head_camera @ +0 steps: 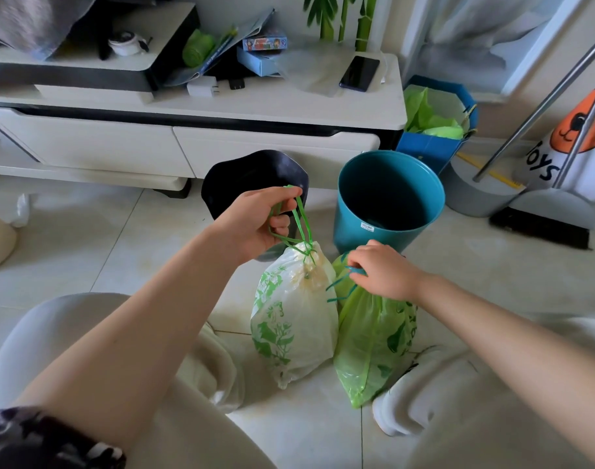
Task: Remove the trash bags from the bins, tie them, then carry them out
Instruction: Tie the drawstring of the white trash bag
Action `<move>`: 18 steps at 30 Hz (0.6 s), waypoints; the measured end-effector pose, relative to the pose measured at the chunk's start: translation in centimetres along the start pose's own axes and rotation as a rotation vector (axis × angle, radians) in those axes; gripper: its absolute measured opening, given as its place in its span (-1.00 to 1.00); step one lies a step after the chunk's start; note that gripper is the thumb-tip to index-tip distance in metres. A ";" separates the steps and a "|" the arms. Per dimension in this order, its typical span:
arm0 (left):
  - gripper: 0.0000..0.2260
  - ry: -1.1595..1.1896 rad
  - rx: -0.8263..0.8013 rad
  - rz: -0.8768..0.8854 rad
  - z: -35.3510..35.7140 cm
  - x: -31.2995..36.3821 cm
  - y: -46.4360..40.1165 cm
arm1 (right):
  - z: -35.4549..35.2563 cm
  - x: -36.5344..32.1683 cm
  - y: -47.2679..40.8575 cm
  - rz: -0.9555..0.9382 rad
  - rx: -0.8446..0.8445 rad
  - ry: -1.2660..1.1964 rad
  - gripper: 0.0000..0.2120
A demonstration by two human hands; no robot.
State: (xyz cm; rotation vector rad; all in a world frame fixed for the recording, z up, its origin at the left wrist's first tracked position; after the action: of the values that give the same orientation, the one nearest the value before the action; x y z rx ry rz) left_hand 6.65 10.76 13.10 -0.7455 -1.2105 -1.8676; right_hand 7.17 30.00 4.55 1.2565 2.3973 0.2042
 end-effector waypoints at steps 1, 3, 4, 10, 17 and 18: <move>-0.95 -0.013 -0.006 0.000 0.2 0.0 0.0 | -0.6 -0.1 0.4 0.036 -0.009 -0.132 -0.83; -0.96 -0.049 -0.022 0.001 0.9 -0.1 0.1 | -1.7 0.3 1.5 0.138 -0.011 -0.300 -0.79; -0.96 -0.067 -0.029 0.005 1.3 -0.1 0.2 | -2.4 0.6 2.2 0.189 0.008 -0.359 -0.80; -0.90 -0.211 -0.148 0.039 6.0 -0.1 0.5 | -6.5 2.5 6.8 0.318 0.245 -1.122 -0.71; -0.91 -0.346 -0.239 0.115 13.0 1.4 1.0 | -13.9 3.8 14.0 0.276 0.456 -1.466 -0.72; -0.90 -0.364 -0.255 0.127 14.1 1.6 1.0 | -14.9 4.1 15.0 0.281 0.501 -1.468 -0.72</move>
State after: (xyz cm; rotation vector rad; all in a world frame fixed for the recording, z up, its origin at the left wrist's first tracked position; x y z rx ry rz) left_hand 7.52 23.12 20.20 -1.3169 -1.1188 -1.8512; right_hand 9.94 42.99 21.51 1.2115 0.9885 -0.9577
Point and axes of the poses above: each hand's wrist, its own y-axis away from the middle knuckle, its own z-axis out of the palm, x = y × z, the point moved 6 cm from there along -y, towards the middle knuckle, and after that the axes turned 8 degrees about -x, right-handed, at the moved point
